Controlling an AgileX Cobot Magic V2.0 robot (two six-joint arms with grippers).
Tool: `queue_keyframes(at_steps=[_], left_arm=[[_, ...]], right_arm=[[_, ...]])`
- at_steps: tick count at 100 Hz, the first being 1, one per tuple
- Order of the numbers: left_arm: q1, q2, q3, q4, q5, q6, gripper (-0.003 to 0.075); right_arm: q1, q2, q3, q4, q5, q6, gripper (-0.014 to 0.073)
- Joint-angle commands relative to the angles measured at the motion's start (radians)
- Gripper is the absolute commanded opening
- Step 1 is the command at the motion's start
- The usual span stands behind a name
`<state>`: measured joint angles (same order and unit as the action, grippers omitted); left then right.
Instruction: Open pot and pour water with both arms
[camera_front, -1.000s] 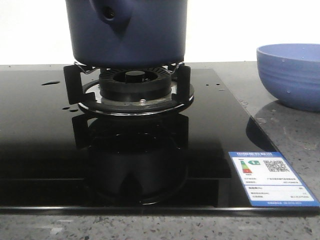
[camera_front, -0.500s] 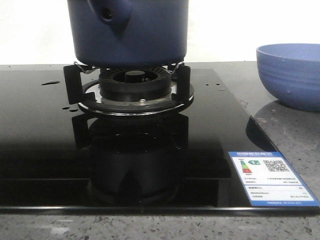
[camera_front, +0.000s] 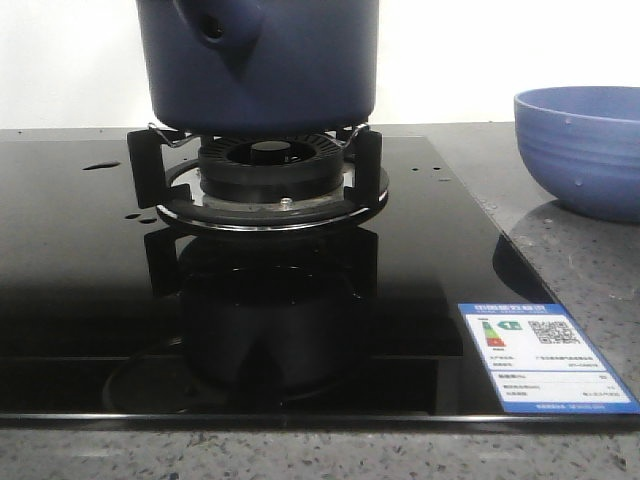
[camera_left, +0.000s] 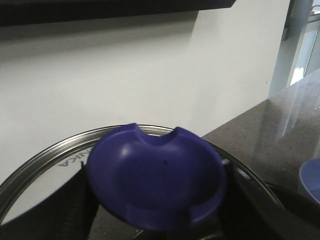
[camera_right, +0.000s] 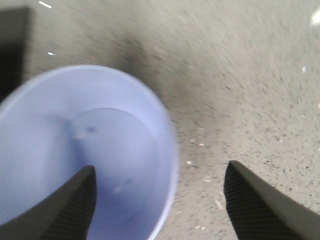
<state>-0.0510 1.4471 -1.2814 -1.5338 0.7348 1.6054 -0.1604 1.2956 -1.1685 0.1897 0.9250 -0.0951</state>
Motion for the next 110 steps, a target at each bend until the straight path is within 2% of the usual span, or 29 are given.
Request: queue_keyframes(at_steps=[1,14,21,26,43,51,79,94,110], left_arm=[[0.021,-0.05,-0.041,-0.077,0.018,-0.004,0.0316],[0.037,-0.05,-0.041,-0.077,0.015,-0.004,0.0316],[0.045,-0.05,-0.042,-0.077,0.015,-0.004,0.0316],[0.05,-0.05,-0.042,-0.077,0.015,-0.004,0.0316],[0.052,-0.05,-0.042,-0.077,0.008,-0.004,0.0316],[0.052,-0.05,-0.042,-0.077,-0.01,-0.004,0.0316],[0.052,-0.05,-0.042,-0.077,-0.065,-0.004,0.0316],[0.052,-0.05,-0.042,-0.077,-0.089,-0.004,0.0316],[0.052,-0.05,-0.042,-0.077,-0.111,-0.004,0.0316]], right_arm=[[-0.016,0.059,-0.046,0.005,-0.004,0.0,0.0476],[-0.016,0.141,-0.046,0.015,-0.006,0.0,0.0472],[-0.016,0.168,-0.046,0.025,-0.006,0.0,0.0424],[-0.016,0.176,-0.046,0.03,-0.008,0.0,0.0354],[-0.016,0.179,-0.046,0.03,-0.028,0.0,0.0029],[-0.016,0.179,-0.046,0.03,-0.026,-0.006,-0.0074],[-0.016,0.179,-0.092,0.043,0.004,-0.027,-0.0074],[-0.007,0.179,-0.2,0.081,0.063,-0.04,-0.0074],[0.048,0.185,-0.343,0.088,0.135,-0.04,-0.0073]])
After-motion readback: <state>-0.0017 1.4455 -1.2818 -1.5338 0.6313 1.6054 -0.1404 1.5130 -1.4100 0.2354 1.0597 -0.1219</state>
